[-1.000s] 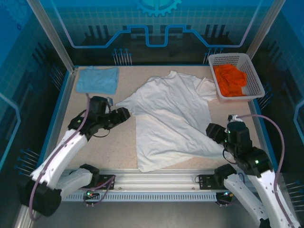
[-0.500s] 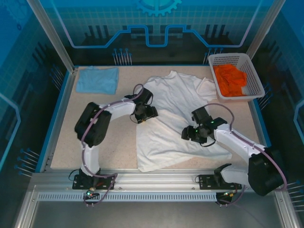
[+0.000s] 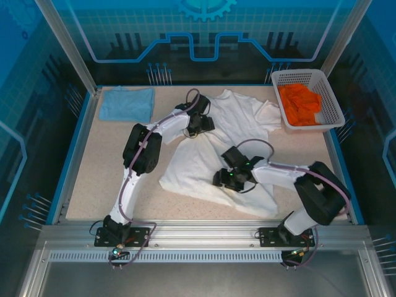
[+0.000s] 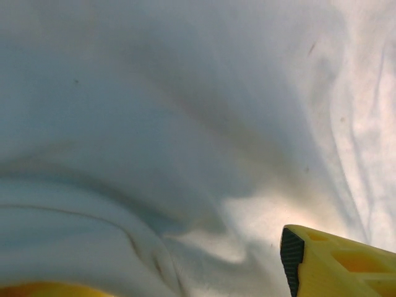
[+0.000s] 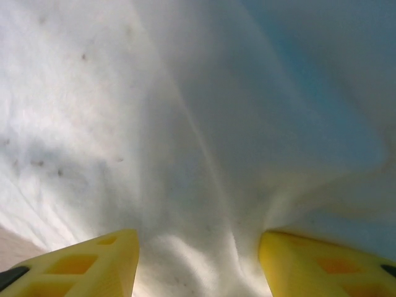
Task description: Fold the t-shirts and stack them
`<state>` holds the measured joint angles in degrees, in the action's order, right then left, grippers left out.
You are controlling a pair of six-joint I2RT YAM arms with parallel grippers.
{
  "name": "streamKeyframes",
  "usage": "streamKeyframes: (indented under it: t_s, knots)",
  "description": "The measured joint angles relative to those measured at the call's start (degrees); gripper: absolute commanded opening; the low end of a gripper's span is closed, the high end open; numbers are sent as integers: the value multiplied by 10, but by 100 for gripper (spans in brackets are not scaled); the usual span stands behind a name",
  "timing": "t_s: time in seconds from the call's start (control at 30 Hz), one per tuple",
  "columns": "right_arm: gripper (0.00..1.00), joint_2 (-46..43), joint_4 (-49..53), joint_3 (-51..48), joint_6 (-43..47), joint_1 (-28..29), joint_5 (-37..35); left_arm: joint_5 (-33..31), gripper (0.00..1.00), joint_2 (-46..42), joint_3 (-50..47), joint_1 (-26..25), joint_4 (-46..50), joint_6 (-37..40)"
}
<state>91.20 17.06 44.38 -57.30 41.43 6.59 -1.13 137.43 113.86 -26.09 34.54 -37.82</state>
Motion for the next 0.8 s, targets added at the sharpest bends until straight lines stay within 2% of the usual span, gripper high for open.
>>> streamKeyframes:
  t_s: [0.17,0.3,0.47,0.6,0.7,0.8]
  knots:
    - [59,130,-53,137,-79,78,13,33,72,54,109,45,49,40]
    - [60,230,-99,254,-148,136,20,92,73,100,208,78,86,67]
    - [64,314,-156,354,-217,177,23,181,72,141,273,94,123,85]
    - [68,323,-161,371,-223,194,5,225,73,147,274,91,137,95]
    - [72,315,-156,369,-205,198,-7,249,82,147,284,90,142,92]
    - [73,273,-144,328,-175,205,-33,251,87,130,287,91,145,90]
